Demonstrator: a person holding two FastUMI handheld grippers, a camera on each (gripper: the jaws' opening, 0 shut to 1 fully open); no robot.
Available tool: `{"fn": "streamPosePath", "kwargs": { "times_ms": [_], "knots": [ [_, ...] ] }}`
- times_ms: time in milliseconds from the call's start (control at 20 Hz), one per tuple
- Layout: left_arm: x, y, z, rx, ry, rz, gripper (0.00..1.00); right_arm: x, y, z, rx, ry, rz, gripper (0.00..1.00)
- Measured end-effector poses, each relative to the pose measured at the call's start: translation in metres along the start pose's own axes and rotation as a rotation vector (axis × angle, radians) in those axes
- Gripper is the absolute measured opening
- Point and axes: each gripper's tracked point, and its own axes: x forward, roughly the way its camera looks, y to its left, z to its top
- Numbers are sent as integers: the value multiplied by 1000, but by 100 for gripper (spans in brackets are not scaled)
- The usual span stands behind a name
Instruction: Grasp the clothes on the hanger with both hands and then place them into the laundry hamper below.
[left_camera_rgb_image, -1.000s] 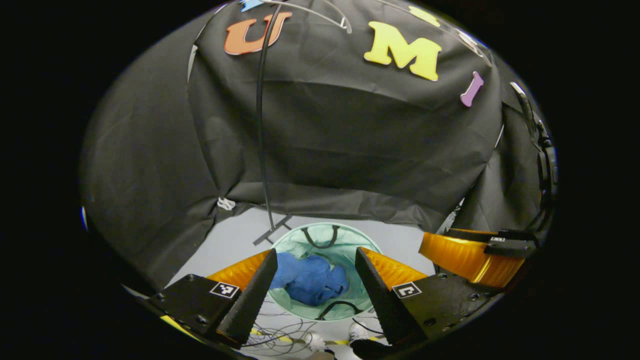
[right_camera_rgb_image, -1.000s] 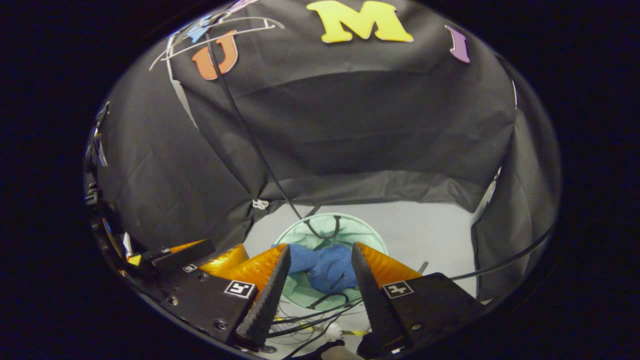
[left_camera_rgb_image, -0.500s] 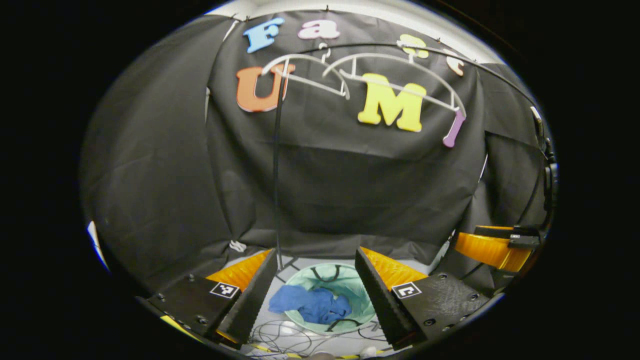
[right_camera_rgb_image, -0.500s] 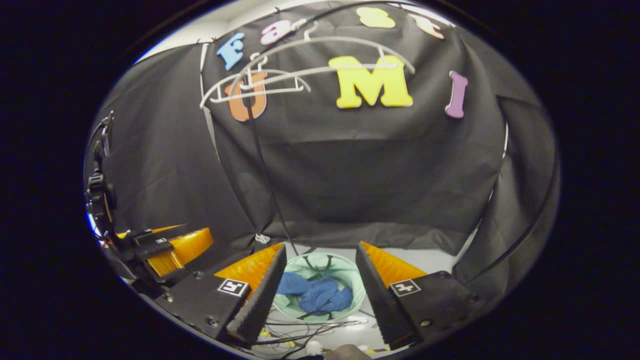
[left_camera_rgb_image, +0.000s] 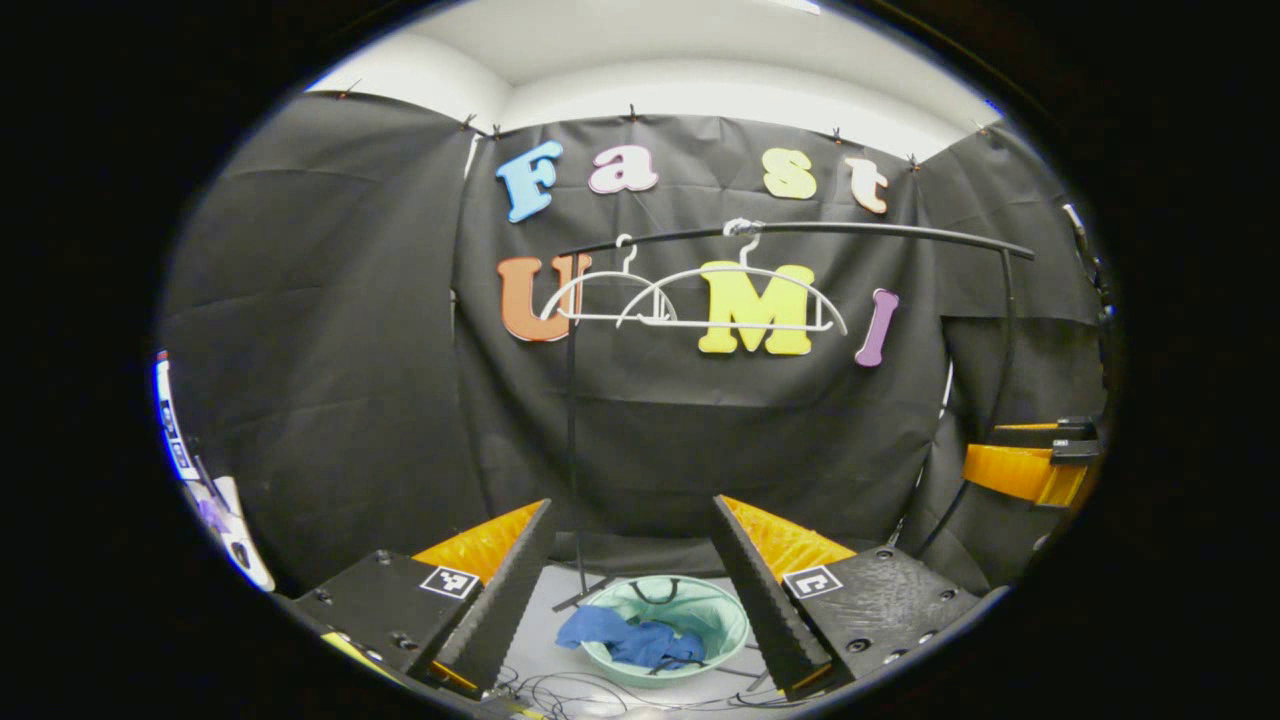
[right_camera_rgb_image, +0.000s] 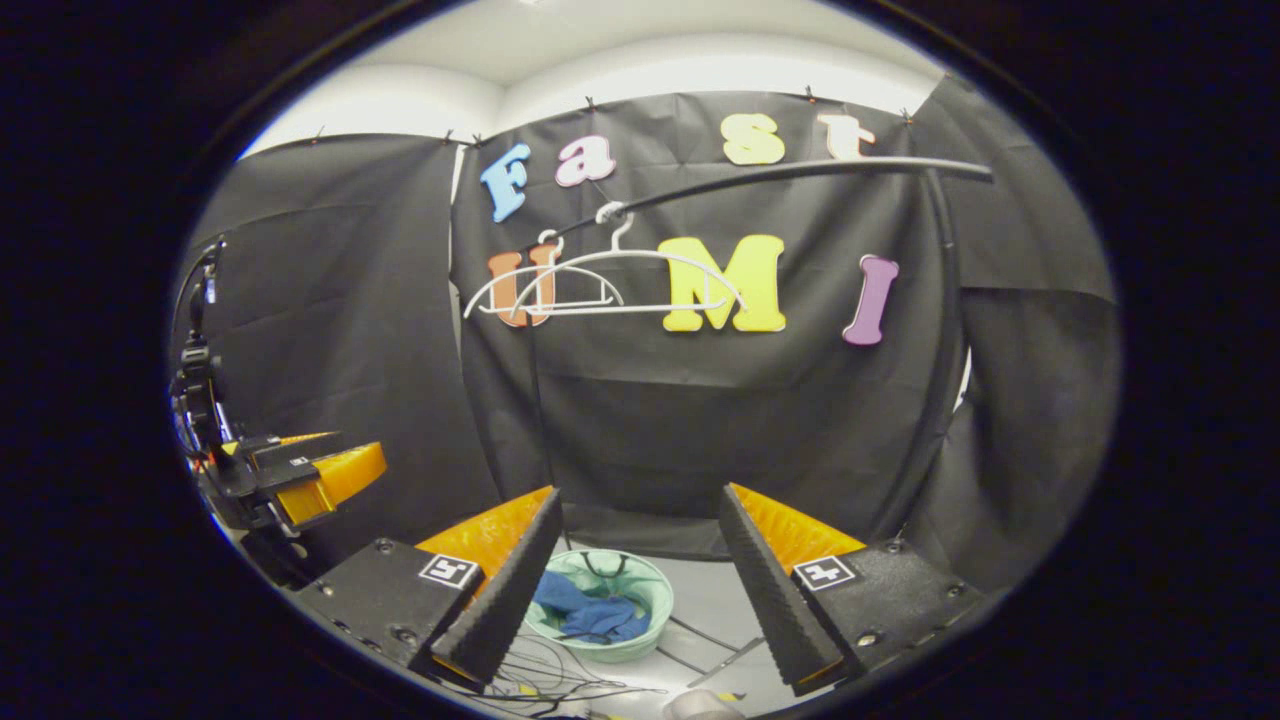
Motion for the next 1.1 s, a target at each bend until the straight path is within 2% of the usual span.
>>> {"fn": "streamPosePath", "kwargs": {
  "times_ms": [150, 350, 550, 700, 900, 1100],
  "knots": [
    [-56, -29, 9, 32, -14, 13, 99, -60, -23, 7, 17, -77, -19, 100],
    [-116, -50, 59, 90, -104, -4, 98, -128, -27, 24, 89, -134, -5, 98],
    [-155, -51, 114, 78, -229, -51, 98, -190, -42, 77, 113, -284, -97, 99],
    [-169, -34, 134, 72, -252, -86, 98, -218, -31, 93, 125, -361, -168, 99],
    [-192, 22, 139, 116, -275, -6, 99, -232, -7, 92, 122, -366, -198, 99],
    [-202, 40, 130, 87, -254, 35, 100, -240, 11, 78, 104, -325, -185, 100]
  ]
}}
